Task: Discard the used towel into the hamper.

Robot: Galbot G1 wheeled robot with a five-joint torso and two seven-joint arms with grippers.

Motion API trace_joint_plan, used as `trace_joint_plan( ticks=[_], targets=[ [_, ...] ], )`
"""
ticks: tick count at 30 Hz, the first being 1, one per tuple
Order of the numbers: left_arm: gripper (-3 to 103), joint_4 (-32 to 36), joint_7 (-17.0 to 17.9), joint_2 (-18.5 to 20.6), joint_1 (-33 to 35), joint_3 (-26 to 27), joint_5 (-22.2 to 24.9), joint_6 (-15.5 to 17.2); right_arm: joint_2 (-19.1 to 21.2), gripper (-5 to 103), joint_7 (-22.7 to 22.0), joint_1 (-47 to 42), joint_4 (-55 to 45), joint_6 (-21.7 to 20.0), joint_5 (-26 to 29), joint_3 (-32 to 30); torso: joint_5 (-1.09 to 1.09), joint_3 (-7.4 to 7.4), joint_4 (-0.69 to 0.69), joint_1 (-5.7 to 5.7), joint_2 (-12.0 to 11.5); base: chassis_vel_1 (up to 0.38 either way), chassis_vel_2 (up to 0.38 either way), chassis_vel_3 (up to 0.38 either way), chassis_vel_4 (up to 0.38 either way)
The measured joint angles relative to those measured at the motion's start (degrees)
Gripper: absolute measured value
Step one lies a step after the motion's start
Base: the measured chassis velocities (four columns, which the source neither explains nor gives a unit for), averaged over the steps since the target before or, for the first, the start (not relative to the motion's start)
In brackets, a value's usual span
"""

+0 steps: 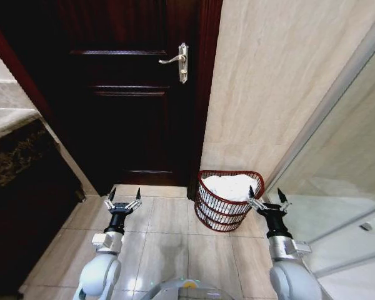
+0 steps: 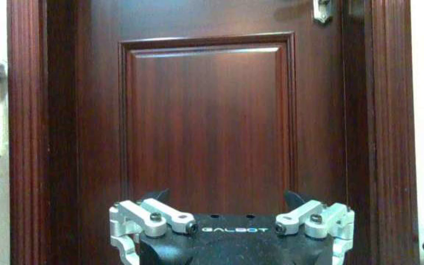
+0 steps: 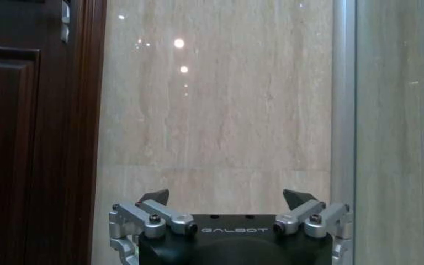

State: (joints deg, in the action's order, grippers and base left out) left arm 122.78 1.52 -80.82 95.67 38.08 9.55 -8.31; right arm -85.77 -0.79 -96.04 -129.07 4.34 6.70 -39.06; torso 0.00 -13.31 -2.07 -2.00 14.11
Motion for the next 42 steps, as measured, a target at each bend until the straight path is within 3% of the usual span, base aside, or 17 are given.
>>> trace_joint_plan(
  ticks=[42],
  targets=[
    [100,3.62,0.36,-1.40,0.44,0.21,-0.42,1.08,-0.20,100,-0.11,-1.04,-3.57,-2.71,-0.23,-0.02,0.00,-6.36,0.00,-3.37,9.74,0.000,0.000,0.000,0.000]
  ],
)
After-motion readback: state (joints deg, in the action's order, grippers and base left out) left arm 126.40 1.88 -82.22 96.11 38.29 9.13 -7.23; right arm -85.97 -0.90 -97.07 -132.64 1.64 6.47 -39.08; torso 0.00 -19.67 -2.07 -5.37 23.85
